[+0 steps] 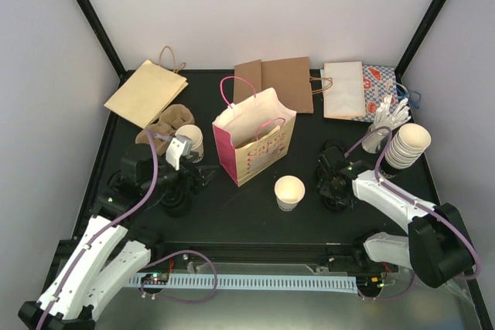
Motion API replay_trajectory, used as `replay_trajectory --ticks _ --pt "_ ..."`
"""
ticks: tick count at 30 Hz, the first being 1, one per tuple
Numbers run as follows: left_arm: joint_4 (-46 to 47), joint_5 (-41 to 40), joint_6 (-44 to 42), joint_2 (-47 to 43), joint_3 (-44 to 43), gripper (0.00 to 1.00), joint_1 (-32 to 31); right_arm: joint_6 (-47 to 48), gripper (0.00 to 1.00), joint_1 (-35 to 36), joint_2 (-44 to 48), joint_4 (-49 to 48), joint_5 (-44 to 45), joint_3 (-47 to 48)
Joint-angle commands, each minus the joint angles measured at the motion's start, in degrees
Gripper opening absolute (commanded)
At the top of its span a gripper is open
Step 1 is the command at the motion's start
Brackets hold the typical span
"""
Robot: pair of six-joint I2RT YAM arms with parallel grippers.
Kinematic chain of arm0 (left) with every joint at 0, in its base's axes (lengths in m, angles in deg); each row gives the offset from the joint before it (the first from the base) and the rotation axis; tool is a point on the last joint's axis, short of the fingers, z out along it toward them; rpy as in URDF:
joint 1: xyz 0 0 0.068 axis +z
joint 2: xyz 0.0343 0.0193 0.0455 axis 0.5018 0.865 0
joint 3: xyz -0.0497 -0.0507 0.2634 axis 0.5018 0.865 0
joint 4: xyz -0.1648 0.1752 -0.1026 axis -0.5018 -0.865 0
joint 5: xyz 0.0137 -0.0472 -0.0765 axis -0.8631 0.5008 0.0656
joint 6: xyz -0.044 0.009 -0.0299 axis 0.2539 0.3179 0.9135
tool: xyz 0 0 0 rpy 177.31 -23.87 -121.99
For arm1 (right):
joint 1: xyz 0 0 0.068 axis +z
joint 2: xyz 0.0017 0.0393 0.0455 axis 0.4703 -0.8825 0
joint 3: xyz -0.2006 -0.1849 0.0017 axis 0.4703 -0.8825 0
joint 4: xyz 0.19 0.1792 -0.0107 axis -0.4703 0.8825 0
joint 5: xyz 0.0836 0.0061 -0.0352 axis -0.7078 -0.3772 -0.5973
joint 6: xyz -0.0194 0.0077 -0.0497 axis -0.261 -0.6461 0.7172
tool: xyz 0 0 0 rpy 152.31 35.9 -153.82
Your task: Pack the takeout coffee
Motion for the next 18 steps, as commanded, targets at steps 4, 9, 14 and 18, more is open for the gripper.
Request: replay_trajectory --ticks 4,9,14,18 --pt "0.8 0.9 -0.1 0.3 -0.1 0.99 0.0 -0.5 0.88 -0.7 -0.4 -1.6 -0.6 -2.1" --pt "0.8 1.0 -0.1 0.6 -0.1 0.99 0.0 -0.7 0.88 -0.7 0.8 -0.5 0.2 -1.9" --pt "0.8 1.1 -0.1 0.7 -0.1 0.99 0.0 -1.4 0.86 -0.7 1.4 -1.5 -1.3 -3.5" --pt "0.8 1.3 -0.2 0.8 -0.1 0.99 0.0 -1.5 0.83 -0.8 1.2 -1.7 -1.5 -3.9"
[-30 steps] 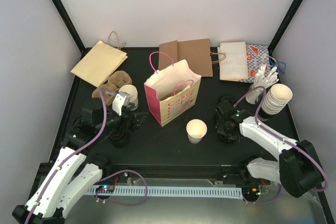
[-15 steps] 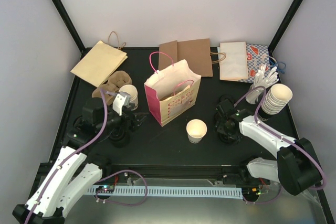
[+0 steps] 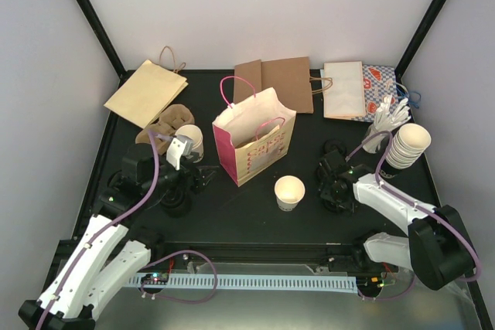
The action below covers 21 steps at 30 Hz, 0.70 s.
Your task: Pack the takeout coffee
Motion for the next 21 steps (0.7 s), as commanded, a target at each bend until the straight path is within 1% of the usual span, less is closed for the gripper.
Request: replay_trajectory --ticks 1,5,9,14,21 --pt "0.8 1.2 -0.2 0.3 -0.2 0.99 0.0 -1.1 0.82 -0.5 0.2 -0.7 -0.8 -1.1" --pt "0.8 1.2 -0.2 0.4 -0.3 0.99 0.0 -0.9 0.79 -0.4 0.2 -0.3 -1.0 -0.7" --pt "0.7 1.4 -0.2 0.4 -0.2 0.99 0.0 -0.4 0.78 -0.4 2.3 3.5 0.3 1.9" --pt "1.0 1.5 -0.1 0.5 -0.3 0.99 0.0 2.0 0.78 -0.3 5.9 10.1 1.0 8.0" --pt "1.2 2.9 0.7 1.6 -0.4 0.99 -0.1 7.8 0.78 0.7 10.4 14.3 -2.6 15.3"
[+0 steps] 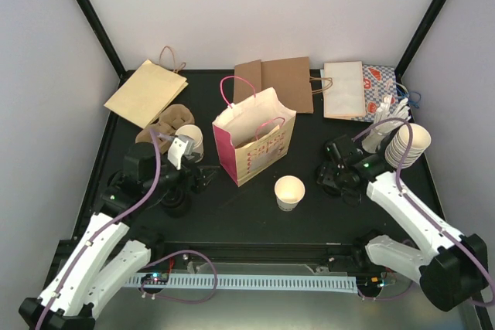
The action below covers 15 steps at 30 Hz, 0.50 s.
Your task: Pack the takeout coffee
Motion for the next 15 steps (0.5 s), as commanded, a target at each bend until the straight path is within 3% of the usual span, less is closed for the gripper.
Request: replay_trajectory --ticks 1,7,15 --pt "1.2 2.8 1.2 1.2 -0.4 0.99 -0.2 4.3 0.77 1.2 3.3 4.7 -1.9 4.5" --pt "1.6 3.7 6.2 1.4 -1.0 0.99 -2.9 5.8 0.77 8.7 3.1 8.0 -1.5 9.6" --pt "8.6 -6.1 16.4 -1.6 3.6 0.99 -16.1 6.7 0.74 17.8 1.1 5.9 -1.7 12.6"
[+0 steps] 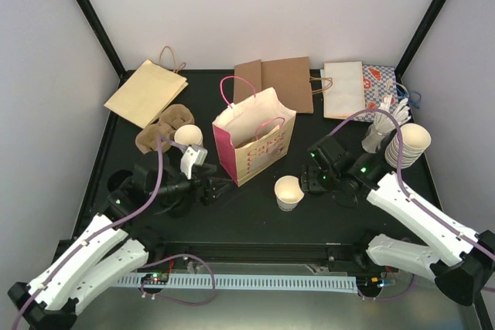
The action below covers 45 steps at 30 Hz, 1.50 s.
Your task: Pack the takeout coffee
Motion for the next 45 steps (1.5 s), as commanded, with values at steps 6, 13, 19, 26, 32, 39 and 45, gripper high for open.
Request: replay_trajectory --ticks 6,13,19,26,32,39,45 --pt "12.5 -12.6 13.6 -0.3 6.6 0.99 -13.3 1.3 0.75 5.9 -3.4 -2.1 0.7 1.6" --pt "17.2 -13.4 17.8 3.2 8.8 0.99 -15.0 2.1 0.75 8.0 -5.4 -4.4 -0.4 1.7" --pt "18.0 -13.4 18.2 3.5 9.7 0.99 -15.1 1.9 0.75 10.0 -5.8 -4.8 0.0 2.6" --pt "19.0 -12.9 18.5 4.3 10.3 0.99 -15.1 1.2 0.75 13.5 -8.7 -2.5 3.2 4.6" --pt "19.0 -12.9 18.5 4.7 10.3 0.99 -15.1 1.3 0.75 14.8 -10.9 -3.0 3.8 5.4" --pt "19.0 -12.7 18.5 5.2 10.4 0.99 -15.1 1.5 0.75 15.8 -12.4 -2.6 4.4 5.8" --pt "19.2 -12.3 18.5 5.6 10.4 0.99 -15.1 1.5 0.75 16.2 -13.5 -2.8 4.9 6.4"
